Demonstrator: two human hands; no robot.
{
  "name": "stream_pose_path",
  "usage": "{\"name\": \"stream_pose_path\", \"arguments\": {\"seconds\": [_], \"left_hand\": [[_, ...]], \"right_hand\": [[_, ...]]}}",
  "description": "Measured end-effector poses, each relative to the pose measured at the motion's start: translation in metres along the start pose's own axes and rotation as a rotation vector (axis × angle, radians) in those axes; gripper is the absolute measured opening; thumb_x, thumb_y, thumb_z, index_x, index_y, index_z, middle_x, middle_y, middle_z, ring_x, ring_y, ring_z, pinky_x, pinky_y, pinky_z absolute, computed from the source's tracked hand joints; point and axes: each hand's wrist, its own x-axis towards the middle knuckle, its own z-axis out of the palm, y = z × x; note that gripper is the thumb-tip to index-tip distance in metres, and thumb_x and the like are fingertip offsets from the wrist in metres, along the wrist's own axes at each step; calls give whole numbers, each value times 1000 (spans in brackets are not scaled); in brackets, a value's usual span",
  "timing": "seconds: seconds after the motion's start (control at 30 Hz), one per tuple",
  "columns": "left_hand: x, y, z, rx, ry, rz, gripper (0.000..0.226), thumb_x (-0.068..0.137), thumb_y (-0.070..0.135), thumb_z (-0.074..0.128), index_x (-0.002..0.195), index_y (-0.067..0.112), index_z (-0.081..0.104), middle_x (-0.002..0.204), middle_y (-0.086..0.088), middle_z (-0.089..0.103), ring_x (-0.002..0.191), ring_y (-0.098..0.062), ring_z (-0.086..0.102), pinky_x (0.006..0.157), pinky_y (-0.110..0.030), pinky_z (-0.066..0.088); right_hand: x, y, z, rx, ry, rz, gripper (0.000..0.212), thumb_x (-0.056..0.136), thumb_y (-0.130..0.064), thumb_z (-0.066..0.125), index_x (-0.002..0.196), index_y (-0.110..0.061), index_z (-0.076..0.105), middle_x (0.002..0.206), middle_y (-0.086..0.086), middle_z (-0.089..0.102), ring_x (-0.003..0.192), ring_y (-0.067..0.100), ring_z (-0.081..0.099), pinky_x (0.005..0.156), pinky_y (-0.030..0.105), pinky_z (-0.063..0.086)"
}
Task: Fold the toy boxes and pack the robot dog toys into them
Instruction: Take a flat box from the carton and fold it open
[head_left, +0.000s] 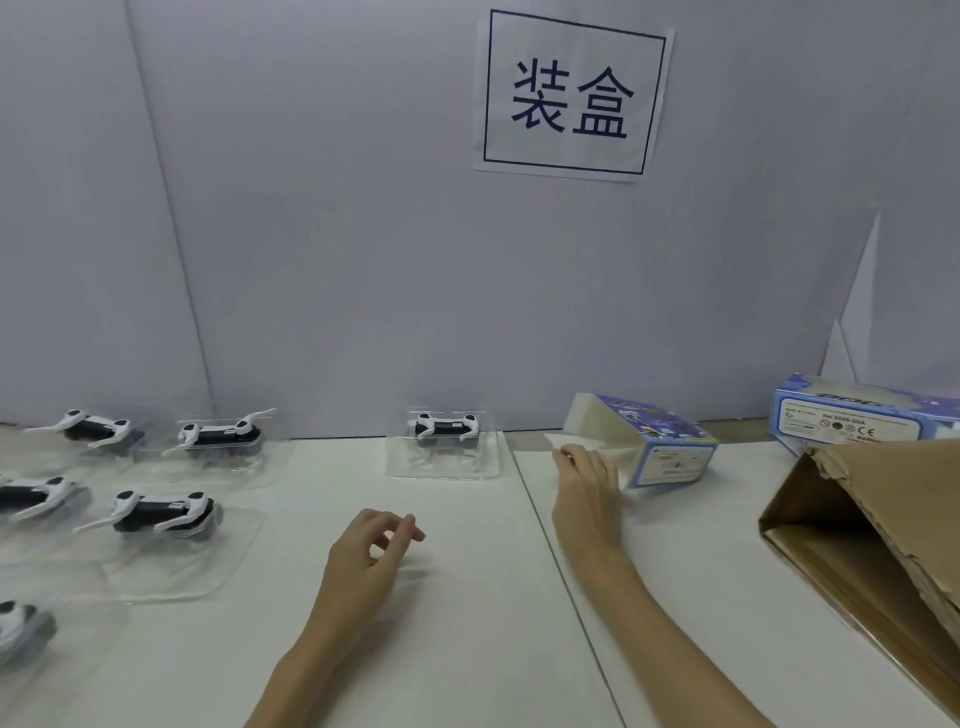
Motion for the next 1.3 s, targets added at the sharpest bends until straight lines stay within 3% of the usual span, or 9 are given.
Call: {"name": "stream_pose_path", "arguments": {"seconds": [0.07, 0.17, 0.27, 0.47, 0.6, 0.73, 0.93, 1.13, 1.3], "left_hand": [[-1, -1, -1, 31, 15, 40, 13, 98, 21, 70, 95, 32, 76, 109, 9, 65, 94, -18, 65, 76, -37, 58], [-1, -2, -4, 58, 30, 102, 44, 90, 21, 80, 125, 41, 60, 128, 17, 55, 112, -8, 61, 75, -21, 54], [-1, 2, -8, 33, 34, 182, 80, 81, 35, 88, 145, 47, 41, 147, 29, 40, 133, 3, 46, 85, -23, 55], [-2, 19, -8, 15, 26, 348, 105, 73, 63, 86, 153, 36, 26, 164, 17, 30, 147, -3, 38, 108, -37, 41], [-4, 29, -2, 40, 17, 409, 96, 76, 66, 82, 150, 40, 25, 163, 17, 34, 143, -7, 45, 109, -38, 43], [-5, 33, 1, -41, 48, 421, 73, 89, 49, 76, 144, 35, 30, 147, 5, 54, 134, -22, 56, 105, -45, 51], [-5, 41, -6, -246, 96, 269, 69, 88, 59, 66, 148, 53, 32, 135, 9, 63, 127, -20, 62, 99, -48, 55], [-7, 44, -10, -244, -1, 199, 57, 90, 60, 62, 141, 65, 37, 139, 19, 58, 130, -8, 57, 97, -47, 59], [-9, 46, -8, -139, -20, 227, 42, 91, 54, 60, 127, 66, 43, 143, 10, 51, 129, -11, 55, 93, -22, 55]], "right_hand": [[-7, -28, -16, 82, 181, -112, 56, 64, 20, 64, 113, -3, 75, 110, 9, 72, 96, 33, 69, 97, 42, 45], [-15, -58, -40, 243, 356, -221, 54, 77, 19, 57, 121, -8, 73, 113, 4, 70, 101, 27, 62, 97, 38, 44], [-22, -69, -63, 402, 435, -297, 43, 89, 12, 55, 122, -10, 72, 110, 5, 66, 100, 26, 57, 96, 29, 44], [-27, -77, -95, 727, 484, -309, 19, 96, -3, 55, 111, -8, 66, 110, -1, 63, 102, 21, 57, 92, 29, 47], [-31, -83, -107, 934, 486, -292, 17, 104, -22, 55, 120, -17, 54, 121, -17, 53, 109, 22, 59, 79, 26, 58], [-29, -89, -107, 1067, 526, -221, 26, 103, -24, 58, 127, -14, 51, 127, 2, 52, 115, 31, 58, 89, 33, 54], [-31, -88, -83, 1085, 170, -17, 58, 97, -36, 67, 147, -30, 39, 149, -10, 51, 139, 21, 51, 111, 41, 49], [-40, -101, -70, 1296, -86, 25, 67, 98, -35, 67, 156, -33, 33, 144, -15, 57, 133, 15, 59, 85, 28, 62], [-37, -95, -68, 1248, -68, 104, 39, 94, -53, 65, 128, -38, 53, 129, -2, 63, 127, 24, 61, 79, 32, 64]]}}
